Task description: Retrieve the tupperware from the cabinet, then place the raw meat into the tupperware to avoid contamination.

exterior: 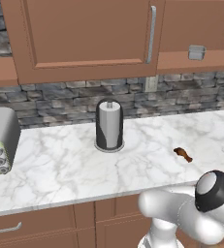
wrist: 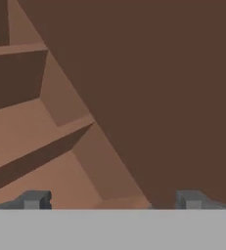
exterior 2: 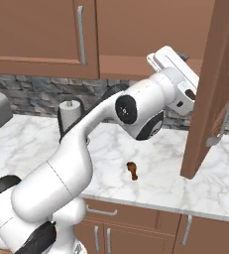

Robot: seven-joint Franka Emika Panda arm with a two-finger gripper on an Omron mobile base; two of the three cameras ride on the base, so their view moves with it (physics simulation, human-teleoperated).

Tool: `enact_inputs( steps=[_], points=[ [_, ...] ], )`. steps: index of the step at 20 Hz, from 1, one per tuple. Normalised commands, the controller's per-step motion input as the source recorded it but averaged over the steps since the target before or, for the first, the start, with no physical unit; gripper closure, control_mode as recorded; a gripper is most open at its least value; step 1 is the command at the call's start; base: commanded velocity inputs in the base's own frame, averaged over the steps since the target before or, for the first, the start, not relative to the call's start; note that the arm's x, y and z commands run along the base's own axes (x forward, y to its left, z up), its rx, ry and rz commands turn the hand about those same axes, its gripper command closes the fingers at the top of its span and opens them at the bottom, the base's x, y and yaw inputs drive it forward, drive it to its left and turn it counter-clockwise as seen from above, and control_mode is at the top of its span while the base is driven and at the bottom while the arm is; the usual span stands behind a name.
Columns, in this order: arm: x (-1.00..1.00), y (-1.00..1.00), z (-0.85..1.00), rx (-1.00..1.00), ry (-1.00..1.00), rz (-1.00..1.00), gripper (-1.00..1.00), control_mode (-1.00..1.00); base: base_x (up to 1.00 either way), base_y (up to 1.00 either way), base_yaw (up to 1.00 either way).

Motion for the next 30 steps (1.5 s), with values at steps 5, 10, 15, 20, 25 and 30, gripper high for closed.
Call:
enact_inputs(
  steps=[5, 10, 15, 20, 25, 30],
  points=[
    [0.04, -0.55, 0.06, 0.02, -0.08, 0.01, -1.0, -1.0, 0.0, 0.0, 0.0],
    [0.15, -0.52, 0.01, 0.05, -0.02, 0.0, -1.0, -1.0, 0.0, 0.0, 0.0],
    [0.18, -0.45, 0.0, 0.07, 0.0, 0.02, -1.0, -1.0, 0.0, 0.0, 0.0],
    [0.25, -0.37, 0.0, 0.08, 0.03, 0.03, -1.0, -1.0, 0.0, 0.0, 0.0],
    [0.3, -0.34, 0.01, 0.08, 0.05, 0.02, -1.0, -1.0, 0.0, 0.0, 0.0],
    [0.34, -0.33, 0.01, 0.07, 0.03, 0.02, -1.0, -1.0, 0.0, 0.0, 0.0]
  ],
)
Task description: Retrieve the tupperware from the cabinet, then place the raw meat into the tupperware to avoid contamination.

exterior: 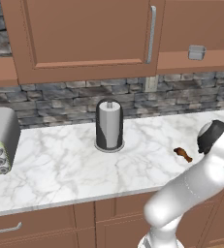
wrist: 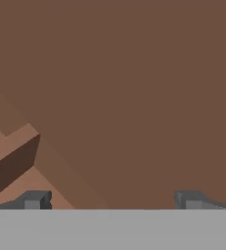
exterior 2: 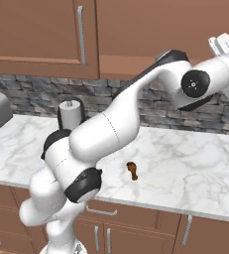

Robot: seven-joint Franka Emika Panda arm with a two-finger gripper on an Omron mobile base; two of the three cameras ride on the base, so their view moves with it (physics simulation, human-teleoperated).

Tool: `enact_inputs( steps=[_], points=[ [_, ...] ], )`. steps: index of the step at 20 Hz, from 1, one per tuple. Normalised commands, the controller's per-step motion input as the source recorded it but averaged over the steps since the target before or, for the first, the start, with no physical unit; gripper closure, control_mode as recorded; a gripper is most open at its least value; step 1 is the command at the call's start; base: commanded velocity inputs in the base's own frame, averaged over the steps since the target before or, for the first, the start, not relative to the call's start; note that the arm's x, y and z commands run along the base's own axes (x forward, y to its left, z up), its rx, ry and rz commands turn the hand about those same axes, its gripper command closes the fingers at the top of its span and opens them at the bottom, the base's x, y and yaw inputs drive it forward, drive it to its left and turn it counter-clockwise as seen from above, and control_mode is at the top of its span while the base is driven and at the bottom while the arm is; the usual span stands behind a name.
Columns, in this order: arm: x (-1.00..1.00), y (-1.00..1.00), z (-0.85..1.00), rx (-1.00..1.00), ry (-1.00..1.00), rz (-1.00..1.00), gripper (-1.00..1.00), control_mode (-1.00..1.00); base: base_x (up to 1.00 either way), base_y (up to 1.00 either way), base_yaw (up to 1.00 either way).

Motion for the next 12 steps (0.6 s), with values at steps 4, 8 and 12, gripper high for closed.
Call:
enact_inputs(
  steps=[4, 8, 12],
  points=[
    [0.09, -0.15, -0.05, 0.02, -0.02, 0.04, -1.0, -1.0, 0.0, 0.0, 0.0],
    [0.02, -0.11, -0.03, 0.0, -0.03, 0.05, -1.0, -1.0, 0.0, 0.0, 0.0],
    [-0.1, 0.11, -0.01, -0.05, -0.08, 0.06, -1.0, -1.0, 0.0, 0.0, 0.0]
  ],
)
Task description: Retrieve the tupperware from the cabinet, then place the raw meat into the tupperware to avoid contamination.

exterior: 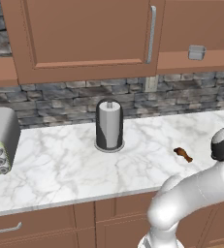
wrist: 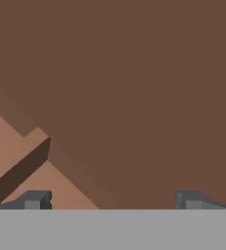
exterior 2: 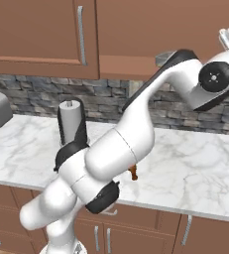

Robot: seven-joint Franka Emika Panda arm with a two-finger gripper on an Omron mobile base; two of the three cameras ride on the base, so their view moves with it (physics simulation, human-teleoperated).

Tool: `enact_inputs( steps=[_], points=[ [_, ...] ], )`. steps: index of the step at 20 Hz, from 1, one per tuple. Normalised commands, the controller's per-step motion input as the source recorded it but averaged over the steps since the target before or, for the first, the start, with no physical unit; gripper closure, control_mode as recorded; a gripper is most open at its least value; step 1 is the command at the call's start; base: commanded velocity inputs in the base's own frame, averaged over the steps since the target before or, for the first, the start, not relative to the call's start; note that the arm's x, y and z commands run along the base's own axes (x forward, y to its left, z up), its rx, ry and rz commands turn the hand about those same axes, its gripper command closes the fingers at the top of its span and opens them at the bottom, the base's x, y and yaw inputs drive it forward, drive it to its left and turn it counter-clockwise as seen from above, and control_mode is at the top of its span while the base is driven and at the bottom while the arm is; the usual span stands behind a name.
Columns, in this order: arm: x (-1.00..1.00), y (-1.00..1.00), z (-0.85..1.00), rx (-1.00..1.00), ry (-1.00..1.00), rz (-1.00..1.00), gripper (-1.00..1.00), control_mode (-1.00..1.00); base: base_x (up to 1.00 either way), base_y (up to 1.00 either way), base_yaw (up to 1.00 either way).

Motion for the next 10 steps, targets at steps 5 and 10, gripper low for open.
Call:
enact_inputs(
  steps=[5, 10],
  points=[
    [-0.26, 0.41, 0.0, -0.14, -0.15, 0.02, -1.0, -1.0, 0.0, 0.0, 0.0],
    [-0.29, 0.43, 0.01, -0.13, -0.11, 0.02, -1.0, -1.0, 0.0, 0.0, 0.0]
  ],
)
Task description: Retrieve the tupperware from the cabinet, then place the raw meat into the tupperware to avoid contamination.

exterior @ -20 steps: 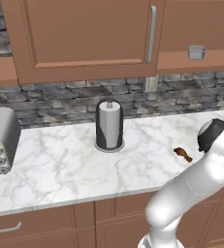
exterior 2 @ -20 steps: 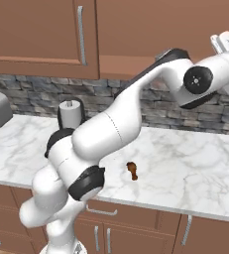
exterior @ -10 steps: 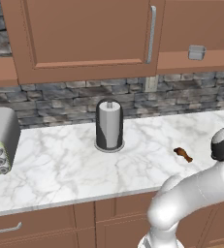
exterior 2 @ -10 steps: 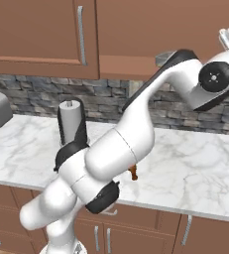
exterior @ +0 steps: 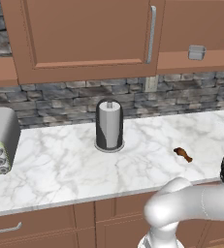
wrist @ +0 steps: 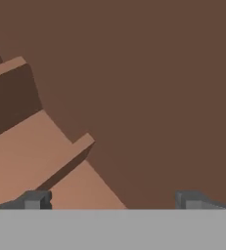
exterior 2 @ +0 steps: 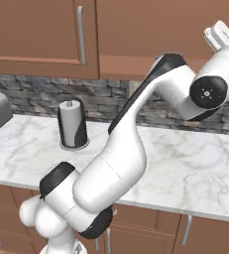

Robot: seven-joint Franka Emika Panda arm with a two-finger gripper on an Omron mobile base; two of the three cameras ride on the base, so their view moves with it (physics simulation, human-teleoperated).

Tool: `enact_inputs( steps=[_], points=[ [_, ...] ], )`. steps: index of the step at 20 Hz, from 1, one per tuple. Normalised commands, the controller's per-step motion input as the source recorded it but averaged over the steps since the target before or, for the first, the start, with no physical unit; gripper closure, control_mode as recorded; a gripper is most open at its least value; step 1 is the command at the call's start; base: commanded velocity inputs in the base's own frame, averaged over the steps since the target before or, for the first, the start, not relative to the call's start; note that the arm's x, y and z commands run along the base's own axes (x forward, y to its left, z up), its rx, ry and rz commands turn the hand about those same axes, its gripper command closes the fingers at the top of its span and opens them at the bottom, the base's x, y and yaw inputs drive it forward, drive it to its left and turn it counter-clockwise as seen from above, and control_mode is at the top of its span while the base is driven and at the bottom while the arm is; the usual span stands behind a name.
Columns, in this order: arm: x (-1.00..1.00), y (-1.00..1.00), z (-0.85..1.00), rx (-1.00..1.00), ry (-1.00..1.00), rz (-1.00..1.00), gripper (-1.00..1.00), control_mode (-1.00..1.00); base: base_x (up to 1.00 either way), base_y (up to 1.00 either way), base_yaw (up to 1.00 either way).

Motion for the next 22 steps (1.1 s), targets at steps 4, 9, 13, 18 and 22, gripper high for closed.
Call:
enact_inputs(
  steps=[4, 9, 13, 18, 22],
  points=[
    [-0.3, 0.52, -0.07, -0.09, -0.05, 0.04, -1.0, -1.0, 0.0, 0.0, 0.0],
    [-0.25, 0.58, 0.08, -0.06, 0.05, 0.03, -1.0, -1.0, 0.0, 0.0, 0.0],
    [-0.22, 0.58, 0.22, -0.03, 0.14, 0.03, -1.0, -1.0, 0.0, 0.0, 0.0],
    [-0.22, 0.59, 0.19, -0.05, 0.15, 0.01, -1.0, -1.0, 0.0, 0.0, 0.0],
    [-0.23, 0.6, 0.08, -0.06, 0.13, 0.0, -1.0, -1.0, 0.0, 0.0, 0.0]
  ],
)
